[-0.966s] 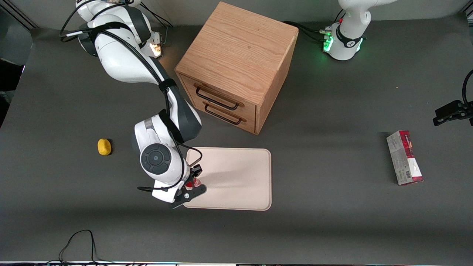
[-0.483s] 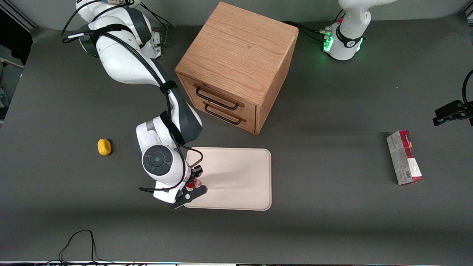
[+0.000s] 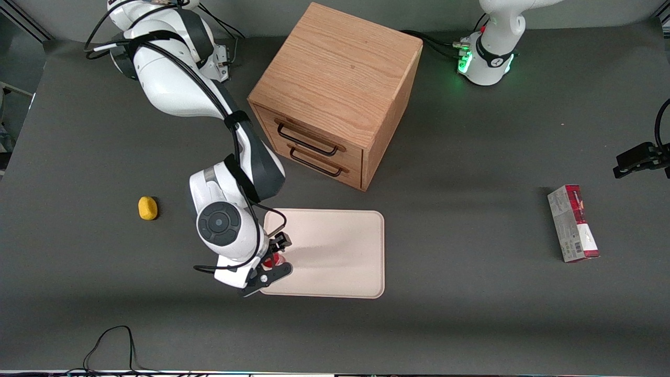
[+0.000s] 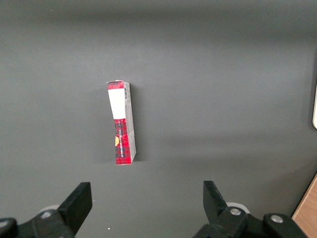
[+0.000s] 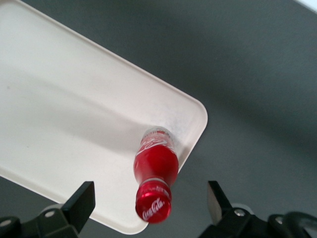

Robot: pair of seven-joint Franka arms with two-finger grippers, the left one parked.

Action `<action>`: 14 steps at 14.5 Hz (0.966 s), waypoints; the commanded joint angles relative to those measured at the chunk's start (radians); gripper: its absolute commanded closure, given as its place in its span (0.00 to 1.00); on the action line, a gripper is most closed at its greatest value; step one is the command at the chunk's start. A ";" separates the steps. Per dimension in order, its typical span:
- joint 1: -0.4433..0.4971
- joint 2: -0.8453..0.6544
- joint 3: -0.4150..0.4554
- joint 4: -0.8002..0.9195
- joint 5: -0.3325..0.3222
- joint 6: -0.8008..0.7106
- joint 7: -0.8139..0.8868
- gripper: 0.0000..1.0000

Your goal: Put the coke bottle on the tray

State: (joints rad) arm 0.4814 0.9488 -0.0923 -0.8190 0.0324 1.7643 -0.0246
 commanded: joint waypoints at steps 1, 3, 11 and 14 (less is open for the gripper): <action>0.000 -0.091 -0.001 -0.011 -0.008 -0.093 0.011 0.00; 0.000 -0.154 -0.001 -0.011 -0.009 -0.178 0.011 0.00; -0.004 -0.499 -0.087 -0.228 -0.002 -0.378 -0.003 0.00; -0.003 -0.661 -0.142 -0.427 0.000 -0.335 -0.005 0.00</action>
State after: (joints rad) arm 0.4684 0.4448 -0.2058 -1.0247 0.0326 1.3744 -0.0255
